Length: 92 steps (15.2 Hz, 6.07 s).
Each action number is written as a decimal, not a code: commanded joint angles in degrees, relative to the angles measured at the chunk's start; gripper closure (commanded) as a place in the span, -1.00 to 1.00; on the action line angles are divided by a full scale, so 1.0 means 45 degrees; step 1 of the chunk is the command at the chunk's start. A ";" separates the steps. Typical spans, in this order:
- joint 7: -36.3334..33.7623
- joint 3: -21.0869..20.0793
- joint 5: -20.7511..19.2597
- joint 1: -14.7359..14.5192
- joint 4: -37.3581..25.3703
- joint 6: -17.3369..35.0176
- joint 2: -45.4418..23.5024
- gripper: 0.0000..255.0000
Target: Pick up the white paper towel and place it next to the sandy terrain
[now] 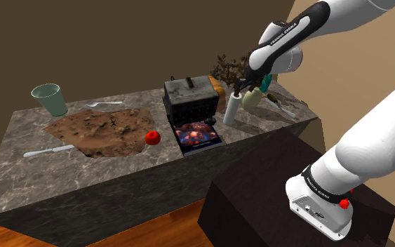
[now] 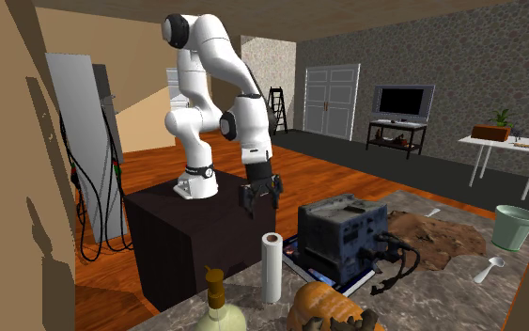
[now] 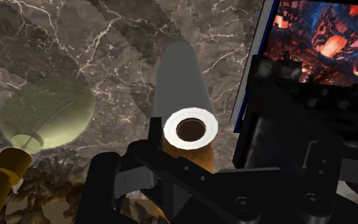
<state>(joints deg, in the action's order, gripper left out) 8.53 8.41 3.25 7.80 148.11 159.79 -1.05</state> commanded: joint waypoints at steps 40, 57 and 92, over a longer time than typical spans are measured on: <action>0.0479 0.0118 0.0619 0.0098 -0.1099 0.0279 -0.1200 1.00; -0.0456 0.0274 -0.0602 0.0091 -0.1680 -0.2802 0.1350 1.00; -0.4275 -0.2162 -0.1172 -0.0958 -0.3395 -0.7349 0.4135 1.00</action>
<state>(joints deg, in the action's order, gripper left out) -9.21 -0.40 -2.02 3.94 132.68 126.42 17.75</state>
